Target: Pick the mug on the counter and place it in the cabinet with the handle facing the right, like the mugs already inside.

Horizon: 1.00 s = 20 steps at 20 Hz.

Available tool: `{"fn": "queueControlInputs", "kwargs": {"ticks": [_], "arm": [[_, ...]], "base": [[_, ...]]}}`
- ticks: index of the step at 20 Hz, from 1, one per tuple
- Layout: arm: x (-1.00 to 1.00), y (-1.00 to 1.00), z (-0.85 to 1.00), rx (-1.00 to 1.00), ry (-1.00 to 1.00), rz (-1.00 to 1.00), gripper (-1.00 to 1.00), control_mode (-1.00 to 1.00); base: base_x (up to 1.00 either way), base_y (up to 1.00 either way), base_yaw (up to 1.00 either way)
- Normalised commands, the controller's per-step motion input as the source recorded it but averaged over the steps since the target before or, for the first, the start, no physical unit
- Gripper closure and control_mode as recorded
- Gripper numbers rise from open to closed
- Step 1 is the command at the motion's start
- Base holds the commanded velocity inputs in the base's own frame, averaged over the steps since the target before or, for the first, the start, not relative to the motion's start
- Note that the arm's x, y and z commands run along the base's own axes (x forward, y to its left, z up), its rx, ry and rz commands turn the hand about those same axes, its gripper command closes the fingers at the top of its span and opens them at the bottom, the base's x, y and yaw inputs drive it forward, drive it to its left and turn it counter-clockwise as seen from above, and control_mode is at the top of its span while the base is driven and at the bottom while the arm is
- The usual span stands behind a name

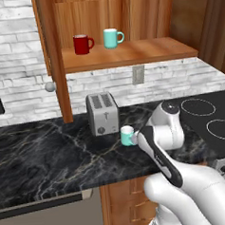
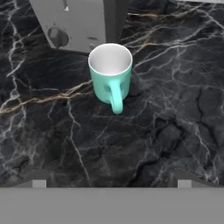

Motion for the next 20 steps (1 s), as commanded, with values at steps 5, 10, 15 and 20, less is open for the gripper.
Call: {"fn": "queueControlInputs", "kwargs": {"ticks": [5,10,15,20], "arm": [[0.3,0.01,-0.25,0.0,0.0,0.0,-1.0,-1.0],[0.32,0.02,-0.27,0.0,0.0,0.0,-1.0,-1.0],[0.18,0.08,-0.34,0.0,0.0,0.0,-1.0,-1.0],[0.19,0.06,-0.32,0.0,0.0,0.01,-1.0,-1.0]], "base": [[0.0,0.0,0.0],[0.0,0.0,0.0],[0.0,0.0,0.0],[0.0,0.0,0.0]]}}
